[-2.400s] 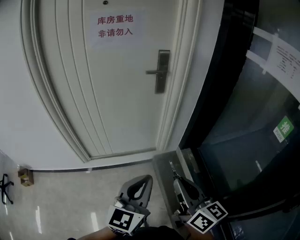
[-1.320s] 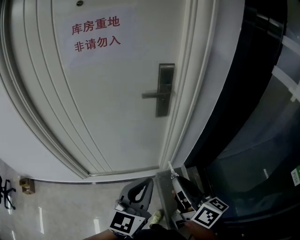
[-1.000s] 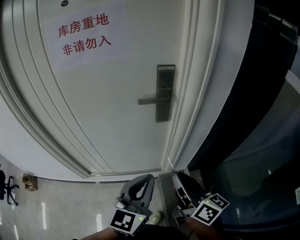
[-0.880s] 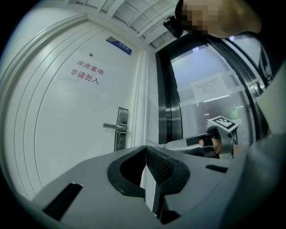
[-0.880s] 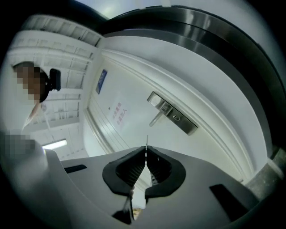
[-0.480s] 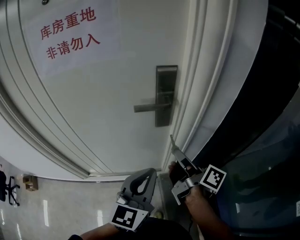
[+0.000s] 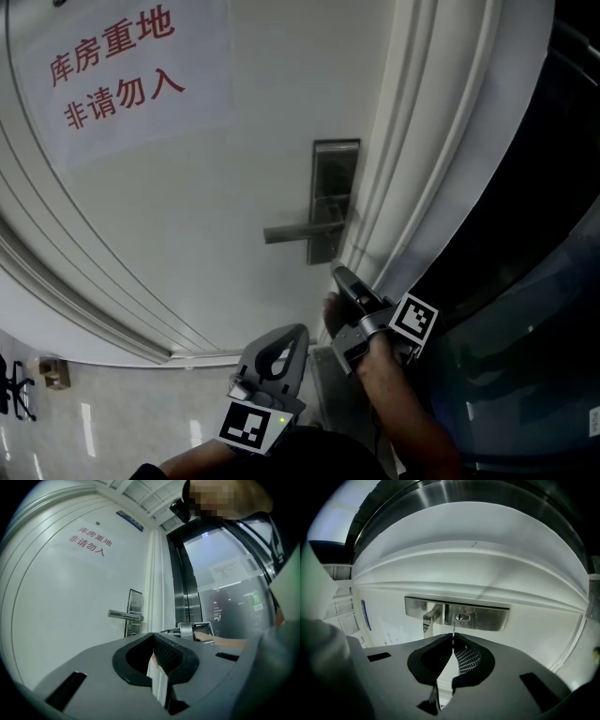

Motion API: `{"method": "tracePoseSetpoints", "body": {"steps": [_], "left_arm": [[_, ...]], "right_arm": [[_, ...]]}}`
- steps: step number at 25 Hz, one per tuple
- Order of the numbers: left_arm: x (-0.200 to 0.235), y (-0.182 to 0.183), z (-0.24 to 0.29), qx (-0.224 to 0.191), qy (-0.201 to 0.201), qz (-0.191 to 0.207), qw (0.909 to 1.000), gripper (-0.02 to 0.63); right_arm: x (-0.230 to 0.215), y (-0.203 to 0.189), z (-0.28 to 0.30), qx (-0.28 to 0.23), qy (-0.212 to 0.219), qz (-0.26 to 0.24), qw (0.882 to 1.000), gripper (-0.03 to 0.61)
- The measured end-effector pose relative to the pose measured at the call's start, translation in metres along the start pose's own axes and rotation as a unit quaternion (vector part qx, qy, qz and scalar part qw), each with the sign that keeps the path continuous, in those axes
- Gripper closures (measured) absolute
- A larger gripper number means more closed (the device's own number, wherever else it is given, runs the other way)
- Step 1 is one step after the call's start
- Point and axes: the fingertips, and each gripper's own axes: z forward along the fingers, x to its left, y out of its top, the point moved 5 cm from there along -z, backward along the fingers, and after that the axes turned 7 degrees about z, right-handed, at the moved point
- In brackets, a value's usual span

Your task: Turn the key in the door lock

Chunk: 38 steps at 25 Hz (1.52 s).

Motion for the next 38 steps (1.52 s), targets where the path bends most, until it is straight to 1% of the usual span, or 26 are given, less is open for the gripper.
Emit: {"method": "tracePoseSetpoints", "body": {"steps": [7, 12, 18, 25, 31, 33, 36, 38], "left_arm": [[0.005, -0.004, 0.013, 0.002, -0.001, 0.002, 1.0, 0.606], [0.001, -0.004, 0.028, 0.007, -0.015, 0.002, 0.9999, 0.606], [-0.001, 0.001, 0.042, 0.001, -0.025, 0.004, 0.9997, 0.606], [0.002, 0.002, 0.048, 0.0, -0.026, 0.001, 0.9997, 0.606], [0.004, 0.004, 0.05, -0.001, -0.024, -0.001, 0.9997, 0.606], [0.004, 0.004, 0.05, -0.001, -0.024, 0.0, 0.9997, 0.606], [0.003, 0.004, 0.051, 0.0, -0.026, 0.0, 0.9997, 0.606], [0.002, 0.003, 0.051, 0.001, -0.027, -0.001, 0.9996, 0.606]], "right_arm": [[-0.004, 0.008, 0.014, 0.01, -0.006, 0.003, 1.0, 0.558], [-0.007, 0.011, 0.02, 0.008, -0.007, 0.008, 1.0, 0.558], [-0.01, 0.015, 0.027, 0.004, -0.003, 0.019, 1.0, 0.558], [-0.009, 0.017, 0.034, 0.008, 0.0, 0.032, 0.999, 0.558], [-0.007, 0.015, 0.036, 0.004, 0.002, 0.053, 0.999, 0.558], [-0.007, 0.015, 0.037, 0.006, -0.002, 0.047, 0.999, 0.558], [-0.005, 0.017, 0.036, 0.014, -0.021, 0.013, 1.0, 0.558], [-0.004, 0.018, 0.037, 0.022, -0.027, 0.001, 0.999, 0.558]]}}
